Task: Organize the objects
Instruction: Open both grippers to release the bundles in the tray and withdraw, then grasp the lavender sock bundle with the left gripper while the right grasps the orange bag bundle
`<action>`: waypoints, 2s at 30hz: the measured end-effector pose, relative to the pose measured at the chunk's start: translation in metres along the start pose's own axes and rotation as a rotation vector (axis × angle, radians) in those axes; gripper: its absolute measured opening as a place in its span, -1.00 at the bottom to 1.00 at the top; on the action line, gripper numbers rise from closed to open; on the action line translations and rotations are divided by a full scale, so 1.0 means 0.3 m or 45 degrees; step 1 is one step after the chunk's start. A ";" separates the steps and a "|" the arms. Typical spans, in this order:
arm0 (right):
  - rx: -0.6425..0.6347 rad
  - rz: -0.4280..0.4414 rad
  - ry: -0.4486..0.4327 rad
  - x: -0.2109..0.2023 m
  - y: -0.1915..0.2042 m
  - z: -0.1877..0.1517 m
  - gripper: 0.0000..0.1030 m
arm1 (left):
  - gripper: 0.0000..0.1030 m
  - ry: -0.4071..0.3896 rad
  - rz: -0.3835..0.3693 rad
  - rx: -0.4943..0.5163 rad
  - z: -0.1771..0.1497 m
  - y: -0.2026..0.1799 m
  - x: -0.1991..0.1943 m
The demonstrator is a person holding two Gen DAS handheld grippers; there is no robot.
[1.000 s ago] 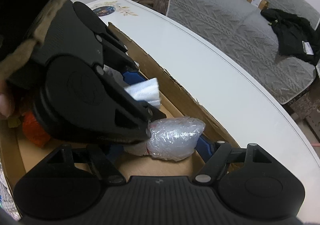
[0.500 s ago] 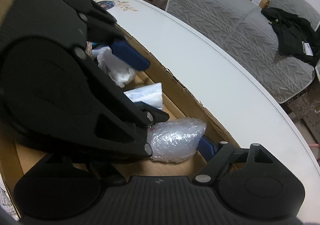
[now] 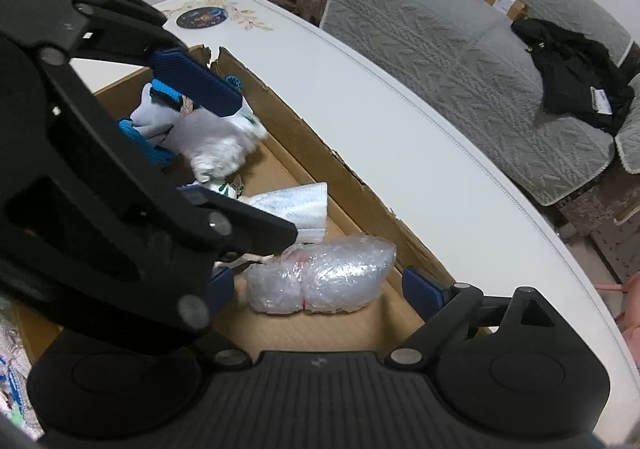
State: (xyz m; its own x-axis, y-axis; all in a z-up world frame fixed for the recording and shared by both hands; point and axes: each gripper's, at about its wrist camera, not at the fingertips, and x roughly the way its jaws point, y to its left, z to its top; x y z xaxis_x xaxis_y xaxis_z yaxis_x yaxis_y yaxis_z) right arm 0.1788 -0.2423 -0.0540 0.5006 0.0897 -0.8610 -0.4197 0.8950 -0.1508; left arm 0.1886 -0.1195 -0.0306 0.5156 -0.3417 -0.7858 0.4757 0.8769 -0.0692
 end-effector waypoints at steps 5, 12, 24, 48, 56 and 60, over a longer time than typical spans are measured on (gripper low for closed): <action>0.003 -0.021 -0.018 -0.041 0.005 -0.002 0.75 | 0.64 -0.040 -0.013 -0.016 -0.002 -0.011 -0.058; 0.050 -0.040 -0.083 -0.152 0.034 -0.064 0.76 | 0.67 -0.099 -0.014 -0.013 -0.096 -0.019 -0.213; 0.111 -0.035 -0.230 -0.378 0.179 -0.305 0.80 | 0.78 -0.204 0.091 -0.066 -0.491 -0.002 -0.496; 0.380 -0.078 -0.331 -0.298 0.290 -0.644 0.16 | 0.77 -0.192 0.118 -0.064 -0.901 -0.174 -0.393; 0.307 -0.040 -0.317 -0.236 0.329 -0.635 0.11 | 0.56 -0.178 0.051 -0.034 -0.913 -0.201 -0.373; 0.320 0.007 -0.344 -0.253 0.335 -0.654 -0.28 | 0.29 -0.174 0.053 -0.004 -0.918 -0.218 -0.385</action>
State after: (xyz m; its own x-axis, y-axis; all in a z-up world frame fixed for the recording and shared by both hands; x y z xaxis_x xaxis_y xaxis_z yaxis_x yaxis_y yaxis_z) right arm -0.0498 -0.2449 -0.0992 0.6949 0.1772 -0.6969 -0.2410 0.9705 0.0064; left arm -0.0985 -0.0443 -0.1045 0.6272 -0.3477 -0.6970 0.4498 0.8922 -0.0404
